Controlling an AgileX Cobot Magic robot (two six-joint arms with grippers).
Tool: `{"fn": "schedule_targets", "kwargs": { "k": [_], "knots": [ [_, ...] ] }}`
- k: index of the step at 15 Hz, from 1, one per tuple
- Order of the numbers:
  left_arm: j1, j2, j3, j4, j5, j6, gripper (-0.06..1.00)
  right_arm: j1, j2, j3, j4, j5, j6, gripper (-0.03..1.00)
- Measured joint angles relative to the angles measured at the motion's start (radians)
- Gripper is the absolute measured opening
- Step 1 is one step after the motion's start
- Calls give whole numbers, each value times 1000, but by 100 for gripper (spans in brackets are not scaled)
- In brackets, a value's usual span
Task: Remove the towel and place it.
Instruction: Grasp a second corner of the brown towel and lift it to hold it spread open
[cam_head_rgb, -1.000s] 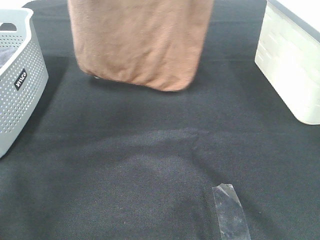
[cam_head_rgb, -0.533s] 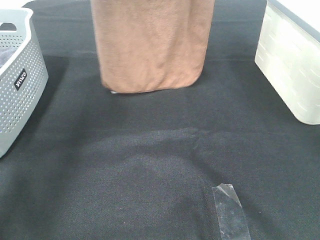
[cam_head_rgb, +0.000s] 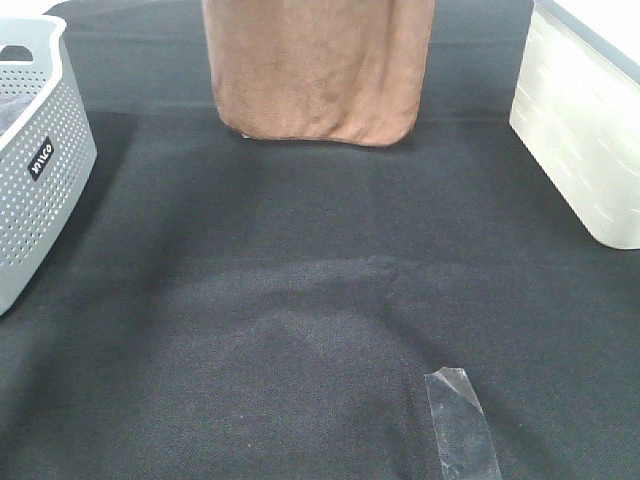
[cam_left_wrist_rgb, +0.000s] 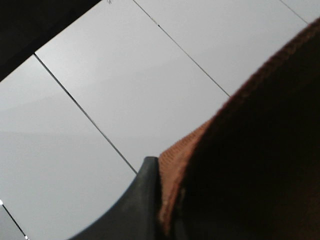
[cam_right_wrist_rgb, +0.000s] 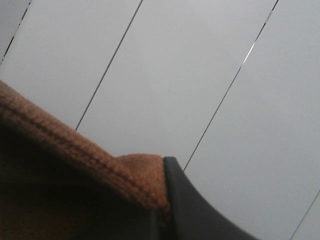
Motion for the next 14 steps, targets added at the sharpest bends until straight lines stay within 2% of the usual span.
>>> {"fn": "schedule_targets", "kwargs": {
  "k": [2,4,6,9,11,12,14],
  "knots": [
    [0,0,-4,-10,95,-3,0,-9,10,0,6,51,2,1],
    [-11,0,-5,-63,288,-10,0,-18,12,0,35,174,19,1],
    [-31,3,-5,-139,553,-3,0,-20,12,0,53,358,65,1],
    [-59,2,-5,-255,1031,29,0,-20,-7,0,55,697,167,1],
    [-71,-2,-5,-292,1280,22,0,-20,-40,0,64,875,199,1],
    [-76,-5,-5,-301,1333,3,0,-20,-51,0,83,952,208,1],
    [-77,-17,-5,-318,1362,-69,0,-20,-63,0,96,1049,212,1]
  ]
}}
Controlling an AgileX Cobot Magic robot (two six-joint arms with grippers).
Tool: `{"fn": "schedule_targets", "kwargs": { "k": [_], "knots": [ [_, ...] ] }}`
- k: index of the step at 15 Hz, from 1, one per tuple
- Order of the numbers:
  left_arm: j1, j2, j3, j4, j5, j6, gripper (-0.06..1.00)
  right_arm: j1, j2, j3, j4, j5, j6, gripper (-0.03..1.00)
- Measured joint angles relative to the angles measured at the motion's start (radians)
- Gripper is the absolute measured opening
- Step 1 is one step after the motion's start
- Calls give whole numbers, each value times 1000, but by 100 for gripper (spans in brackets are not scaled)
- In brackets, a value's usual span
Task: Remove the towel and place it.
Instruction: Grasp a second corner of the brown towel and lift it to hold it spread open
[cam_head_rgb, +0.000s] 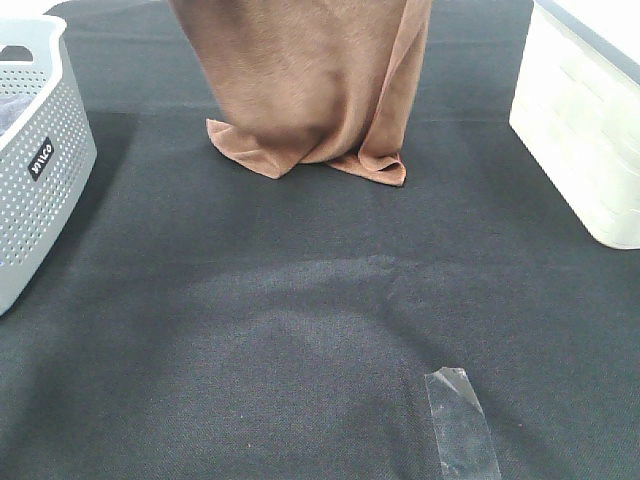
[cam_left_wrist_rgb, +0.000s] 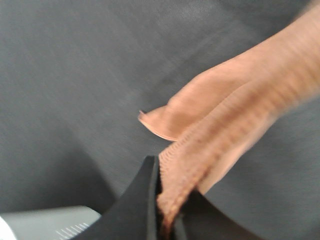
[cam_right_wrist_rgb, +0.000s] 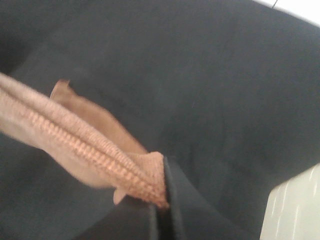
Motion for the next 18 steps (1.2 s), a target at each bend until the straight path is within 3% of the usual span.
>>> {"fn": "schedule_targets", "kwargs": {
  "k": [2,3,4,5,7,8,9,10,14,17,18],
  "knots": [
    [1,-26,9,-30,4,-19,0,-1,-3,-1,7,95,8,1],
    [1,-26,9,-30,4,-19,0,-1,-3,-1,7,95,8,1],
    [1,-84,89,-48,6,-26,0,-2,-9,-1,39,177,13,1],
    [1,-124,142,-54,8,-29,0,-2,-11,-1,58,201,14,1],
    [1,-246,279,-67,11,-31,0,-2,-42,25,114,210,19,1],
    [1,-246,279,-67,11,-31,0,-2,-42,25,114,210,19,1],
    [1,-355,422,-92,10,-31,0,-2,-112,95,174,210,23,1],
    [1,-355,422,-92,10,-31,0,-2,-112,95,174,210,23,1],
    [-1,-675,868,-137,-2,-31,0,0,-380,443,228,210,23,1],
    [-10,-859,1085,-196,-15,-30,0,1,-549,673,264,210,11,1],
    [-10,-859,1085,-196,-15,-30,0,1,-549,673,264,210,11,1]
  ]
}}
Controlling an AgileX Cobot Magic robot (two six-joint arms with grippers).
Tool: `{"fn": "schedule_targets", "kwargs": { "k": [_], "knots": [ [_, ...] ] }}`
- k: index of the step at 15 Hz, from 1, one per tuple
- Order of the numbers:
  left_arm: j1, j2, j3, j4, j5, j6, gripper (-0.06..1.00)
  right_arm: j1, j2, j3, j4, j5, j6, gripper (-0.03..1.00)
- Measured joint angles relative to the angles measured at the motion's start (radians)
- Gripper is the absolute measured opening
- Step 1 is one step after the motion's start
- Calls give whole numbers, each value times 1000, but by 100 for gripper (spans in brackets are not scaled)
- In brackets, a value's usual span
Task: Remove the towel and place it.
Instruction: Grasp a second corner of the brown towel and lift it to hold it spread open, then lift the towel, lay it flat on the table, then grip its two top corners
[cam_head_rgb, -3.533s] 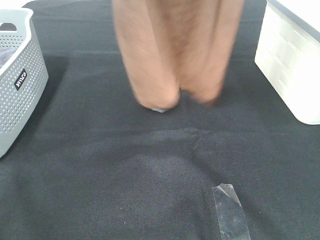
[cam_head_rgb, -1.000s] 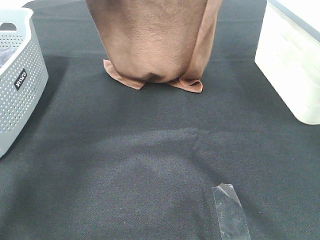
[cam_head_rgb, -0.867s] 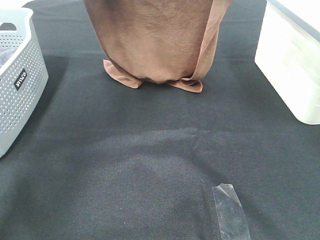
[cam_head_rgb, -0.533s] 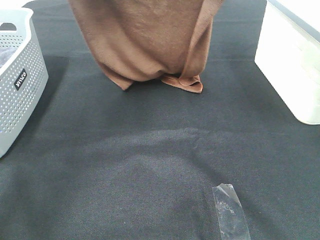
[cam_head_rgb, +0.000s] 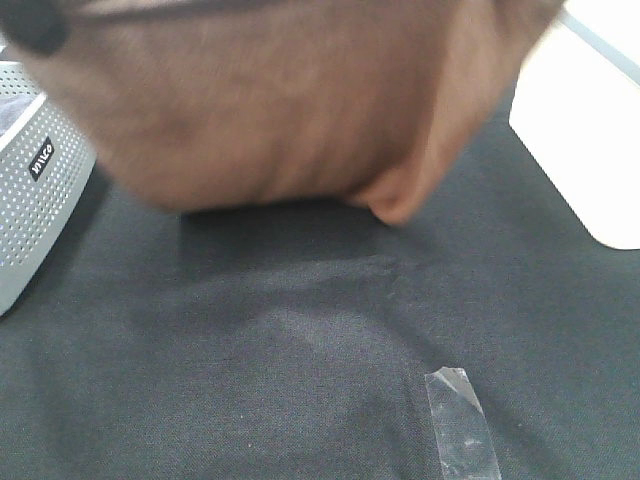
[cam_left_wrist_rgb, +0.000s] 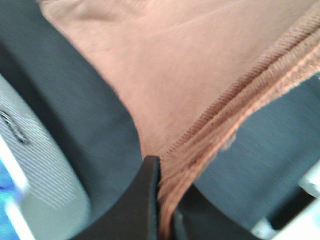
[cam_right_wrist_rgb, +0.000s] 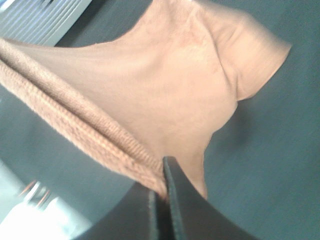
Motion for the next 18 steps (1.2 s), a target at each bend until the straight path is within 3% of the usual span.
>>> {"fn": "schedule_targets", "kwargs": {
  "k": [8,14,18],
  "knots": [
    [-1,-285,446,-223,-22,-1,0,4,-277,423,32,-4,-44,1],
    [-1,-308,598,-314,-24,-1,0,4,-426,627,77,-5,-3,1],
    [-1,-308,709,-331,-23,-1,0,4,-444,755,139,-9,12,1]
  ]
}}
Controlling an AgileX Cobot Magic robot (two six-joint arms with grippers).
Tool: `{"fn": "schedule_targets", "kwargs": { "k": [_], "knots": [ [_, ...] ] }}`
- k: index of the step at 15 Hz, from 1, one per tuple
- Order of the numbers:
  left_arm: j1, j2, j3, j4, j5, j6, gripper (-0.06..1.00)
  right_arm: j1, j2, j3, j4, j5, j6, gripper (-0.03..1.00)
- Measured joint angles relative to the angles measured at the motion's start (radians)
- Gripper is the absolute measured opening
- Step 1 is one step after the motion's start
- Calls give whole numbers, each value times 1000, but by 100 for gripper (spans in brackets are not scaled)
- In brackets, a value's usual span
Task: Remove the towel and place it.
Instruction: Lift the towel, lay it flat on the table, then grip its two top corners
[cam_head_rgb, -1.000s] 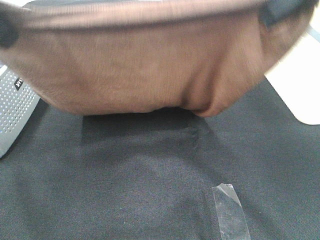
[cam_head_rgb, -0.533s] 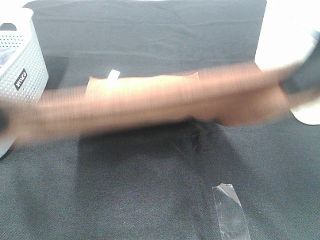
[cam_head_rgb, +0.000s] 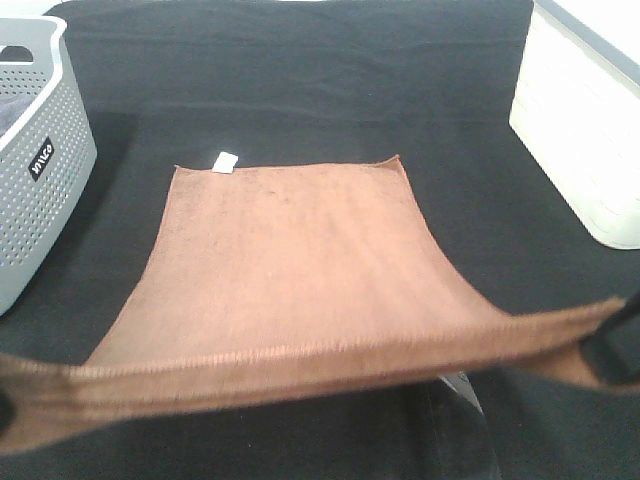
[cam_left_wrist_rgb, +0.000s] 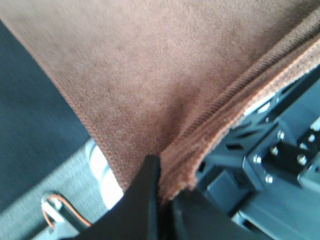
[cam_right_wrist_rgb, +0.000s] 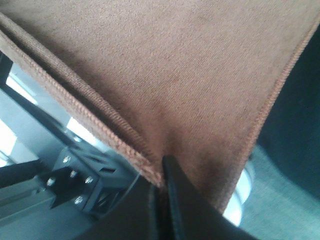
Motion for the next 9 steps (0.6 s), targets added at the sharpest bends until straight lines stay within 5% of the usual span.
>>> {"fn": "schedule_targets", "kwargs": {
  "k": [3,6,9],
  "knots": [
    [1,0,106,-28,2,0,0,94,-15,86,8,-11,77,1],
    [1,-1,182,-39,12,0,0,304,-15,134,-36,-28,194,1],
    [1,-2,184,-62,13,0,0,333,-17,136,-103,-47,220,1]
  ]
}}
